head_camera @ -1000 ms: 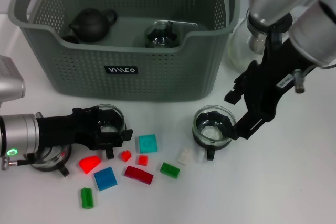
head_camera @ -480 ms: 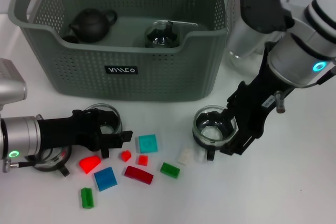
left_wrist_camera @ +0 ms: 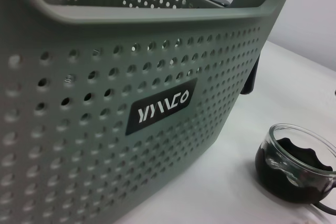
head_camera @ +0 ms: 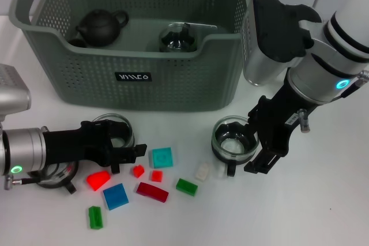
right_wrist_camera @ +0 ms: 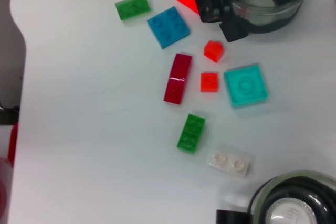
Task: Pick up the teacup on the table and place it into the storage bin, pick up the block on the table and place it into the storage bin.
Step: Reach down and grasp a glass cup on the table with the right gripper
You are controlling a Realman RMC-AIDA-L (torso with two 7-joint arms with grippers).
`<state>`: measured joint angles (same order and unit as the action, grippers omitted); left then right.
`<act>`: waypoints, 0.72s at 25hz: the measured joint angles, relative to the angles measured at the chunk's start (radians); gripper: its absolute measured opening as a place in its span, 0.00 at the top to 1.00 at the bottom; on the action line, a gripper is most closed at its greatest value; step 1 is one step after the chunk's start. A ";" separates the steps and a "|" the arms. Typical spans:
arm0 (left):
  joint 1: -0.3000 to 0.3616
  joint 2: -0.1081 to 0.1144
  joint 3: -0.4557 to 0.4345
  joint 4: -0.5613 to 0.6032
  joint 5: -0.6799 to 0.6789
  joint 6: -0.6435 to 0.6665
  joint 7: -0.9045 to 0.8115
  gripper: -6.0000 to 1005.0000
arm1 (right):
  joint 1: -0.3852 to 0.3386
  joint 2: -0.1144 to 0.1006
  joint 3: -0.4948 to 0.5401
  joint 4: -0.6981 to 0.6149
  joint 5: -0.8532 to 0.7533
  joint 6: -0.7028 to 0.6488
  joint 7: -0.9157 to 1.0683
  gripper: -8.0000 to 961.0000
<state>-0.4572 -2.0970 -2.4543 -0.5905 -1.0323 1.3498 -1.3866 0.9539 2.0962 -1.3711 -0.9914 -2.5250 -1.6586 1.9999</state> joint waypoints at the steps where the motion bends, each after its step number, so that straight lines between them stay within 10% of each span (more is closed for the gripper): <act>1: 0.000 0.000 0.000 0.000 0.000 0.000 0.000 0.17 | 0.000 0.000 -0.005 0.006 -0.004 0.007 -0.006 0.13; 18: -0.002 0.000 0.000 0.005 0.000 -0.014 0.000 0.17 | 0.001 0.002 -0.094 0.019 -0.026 0.066 -0.019 0.13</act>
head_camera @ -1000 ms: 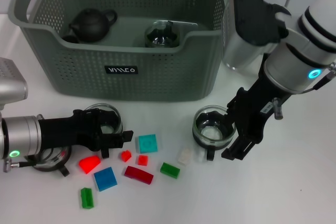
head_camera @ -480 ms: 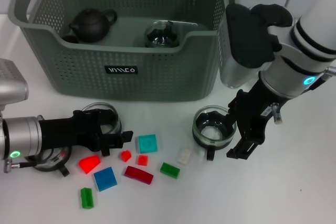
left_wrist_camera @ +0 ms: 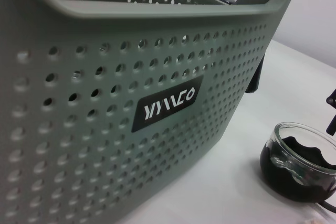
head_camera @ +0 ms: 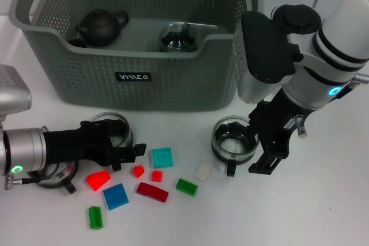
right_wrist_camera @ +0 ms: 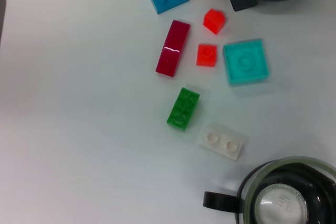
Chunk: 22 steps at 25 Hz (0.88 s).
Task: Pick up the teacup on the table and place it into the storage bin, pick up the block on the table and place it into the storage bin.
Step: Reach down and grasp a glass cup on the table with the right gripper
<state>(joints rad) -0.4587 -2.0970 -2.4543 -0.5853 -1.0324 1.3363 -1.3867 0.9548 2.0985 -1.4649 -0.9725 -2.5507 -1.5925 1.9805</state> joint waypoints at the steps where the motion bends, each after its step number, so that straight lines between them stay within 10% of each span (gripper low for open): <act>1: 0.000 0.000 0.000 -0.001 0.000 0.006 0.000 0.17 | 0.000 0.000 0.000 0.000 0.001 0.000 0.000 0.13; 10: 0.040 0.036 -0.193 -0.038 -0.059 0.368 0.109 0.17 | 0.000 0.000 0.003 -0.005 0.003 0.000 0.000 0.13; 22: 0.074 0.037 -0.198 -0.067 -0.054 0.391 0.101 0.18 | 0.010 0.000 -0.007 -0.011 -0.001 0.000 -0.001 0.13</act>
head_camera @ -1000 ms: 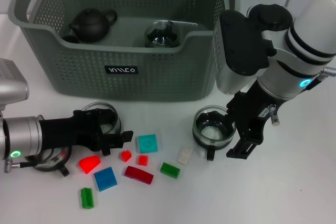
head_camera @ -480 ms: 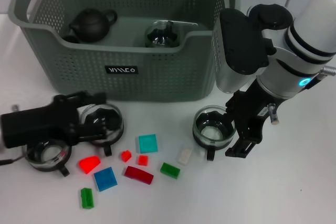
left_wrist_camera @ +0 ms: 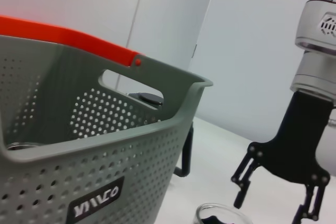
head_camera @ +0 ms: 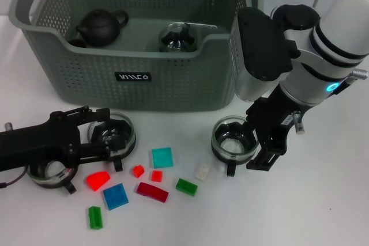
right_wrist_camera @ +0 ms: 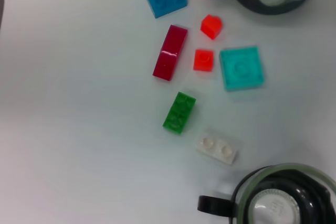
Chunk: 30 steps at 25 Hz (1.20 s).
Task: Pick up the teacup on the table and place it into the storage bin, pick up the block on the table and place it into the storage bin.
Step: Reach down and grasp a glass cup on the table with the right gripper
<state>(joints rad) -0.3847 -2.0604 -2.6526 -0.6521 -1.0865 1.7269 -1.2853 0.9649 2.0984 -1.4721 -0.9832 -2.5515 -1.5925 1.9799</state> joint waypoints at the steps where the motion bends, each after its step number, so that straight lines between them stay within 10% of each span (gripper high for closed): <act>1: -0.001 0.000 0.001 0.000 0.000 0.010 0.001 0.18 | -0.001 0.000 -0.005 0.000 0.000 0.000 -0.002 0.13; 30: -0.007 0.020 -0.009 -0.001 -0.006 0.143 -0.002 0.18 | -0.048 0.009 -0.247 0.011 -0.006 0.199 0.012 0.29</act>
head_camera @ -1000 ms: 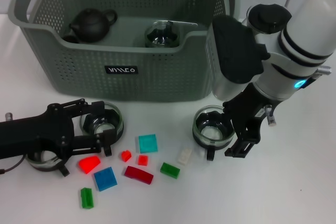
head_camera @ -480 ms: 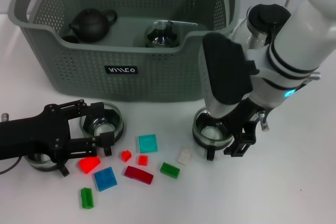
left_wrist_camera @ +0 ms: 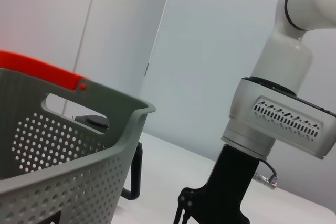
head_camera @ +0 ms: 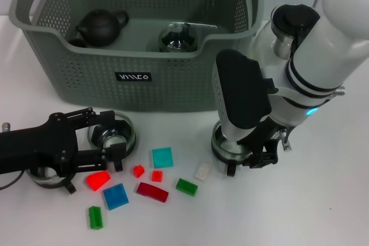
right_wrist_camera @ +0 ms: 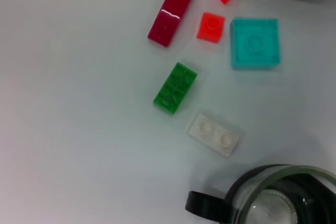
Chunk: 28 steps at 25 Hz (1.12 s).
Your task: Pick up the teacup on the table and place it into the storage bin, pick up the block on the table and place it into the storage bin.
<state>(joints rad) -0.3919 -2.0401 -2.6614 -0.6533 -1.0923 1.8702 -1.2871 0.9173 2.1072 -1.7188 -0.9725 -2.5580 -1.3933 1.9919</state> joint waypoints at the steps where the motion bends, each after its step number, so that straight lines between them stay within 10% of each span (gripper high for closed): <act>1: 0.000 0.000 0.000 0.000 0.000 -0.001 0.000 0.18 | 0.000 0.000 -0.006 0.000 0.000 0.003 0.004 0.31; 12: 0.001 -0.001 0.000 0.005 0.000 -0.005 0.004 0.18 | 0.000 0.002 -0.039 0.010 0.002 0.022 0.029 0.81; 28: 0.003 -0.004 0.000 0.007 0.000 -0.009 0.006 0.18 | -0.001 -0.002 -0.032 -0.024 0.037 -0.024 0.060 0.93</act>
<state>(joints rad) -0.3884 -2.0440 -2.6614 -0.6459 -1.0922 1.8614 -1.2810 0.9166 2.1054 -1.7507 -0.9963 -2.5209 -1.4177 2.0520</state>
